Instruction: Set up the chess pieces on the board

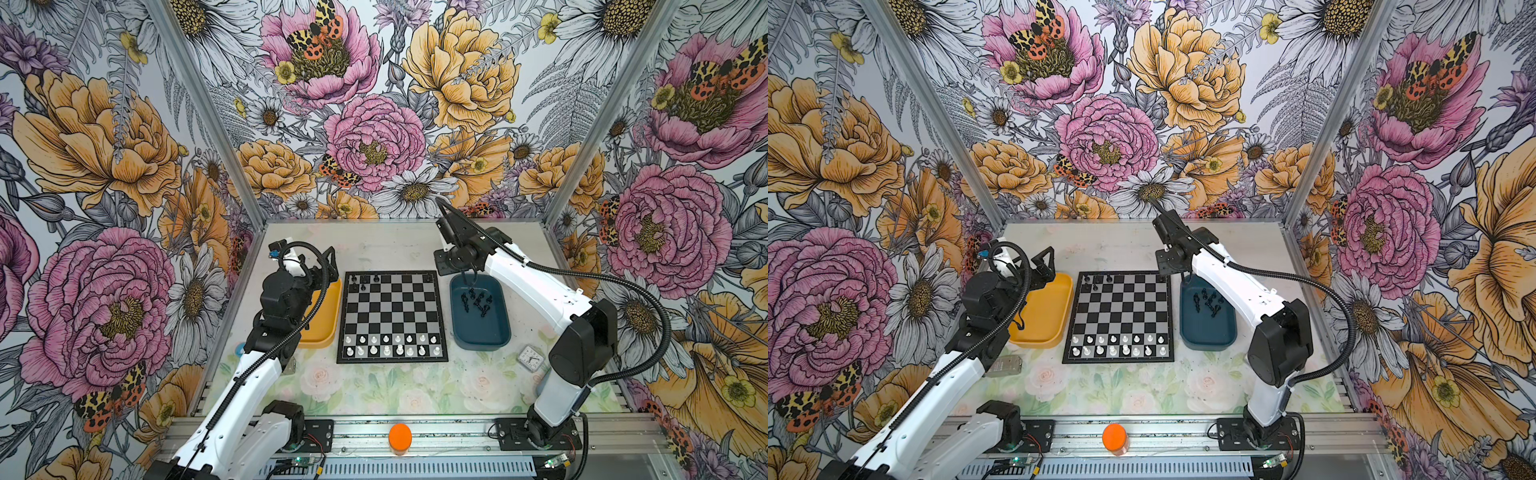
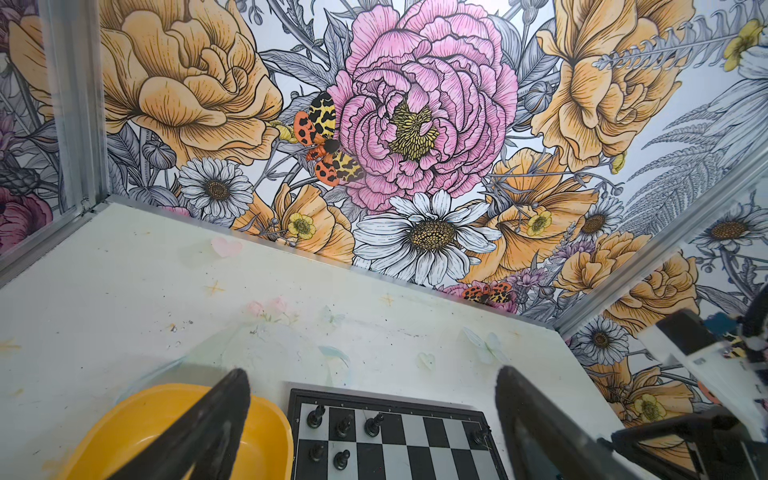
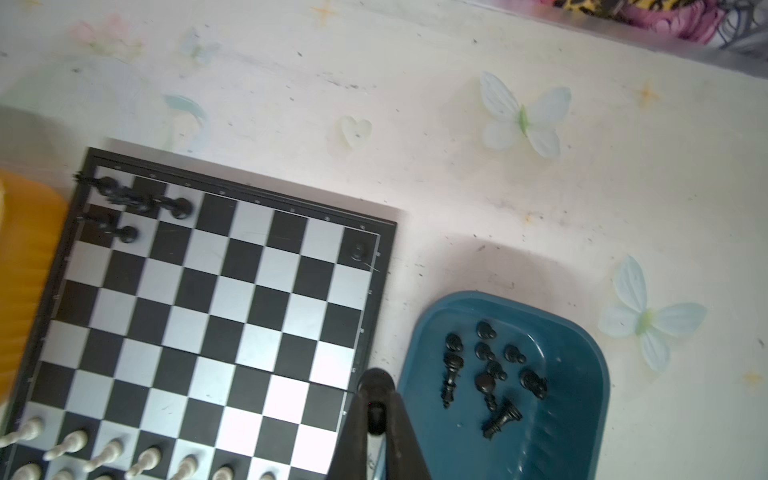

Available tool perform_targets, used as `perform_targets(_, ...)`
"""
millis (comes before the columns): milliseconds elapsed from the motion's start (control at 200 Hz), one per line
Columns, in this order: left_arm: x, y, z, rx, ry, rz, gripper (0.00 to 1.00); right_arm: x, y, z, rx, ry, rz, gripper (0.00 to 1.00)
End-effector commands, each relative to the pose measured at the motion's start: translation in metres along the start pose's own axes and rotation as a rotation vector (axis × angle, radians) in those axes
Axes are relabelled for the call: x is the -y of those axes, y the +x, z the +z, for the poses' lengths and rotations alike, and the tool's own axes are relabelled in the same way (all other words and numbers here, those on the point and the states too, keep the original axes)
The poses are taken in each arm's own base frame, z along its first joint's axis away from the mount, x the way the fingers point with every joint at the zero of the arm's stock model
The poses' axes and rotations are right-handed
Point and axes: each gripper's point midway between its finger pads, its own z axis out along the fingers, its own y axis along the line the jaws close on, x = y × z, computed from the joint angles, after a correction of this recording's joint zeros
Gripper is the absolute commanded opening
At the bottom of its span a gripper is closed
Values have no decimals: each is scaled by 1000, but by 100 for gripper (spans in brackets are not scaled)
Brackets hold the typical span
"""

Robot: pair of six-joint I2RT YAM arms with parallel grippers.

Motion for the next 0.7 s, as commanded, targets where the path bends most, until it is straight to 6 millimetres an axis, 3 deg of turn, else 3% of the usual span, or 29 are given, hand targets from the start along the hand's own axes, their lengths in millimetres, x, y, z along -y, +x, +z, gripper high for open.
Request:
perform_targets(0,-5,7,-5,-16,-21,15,94,-34,5,20,-69,-47,-54,0)
perform_targets(230,-10,6,-10,-5,-40,24,94,-102,2,56,-124,-146,-148,0)
perform_targets(480,-12,7,-12,-4,-41,33,94,-140,2,87,-156,-191,-186,0)
perform_targets(696,-13,8,-13,-1,-44,35,94,-158,2,110,-168,-215,-185,0)
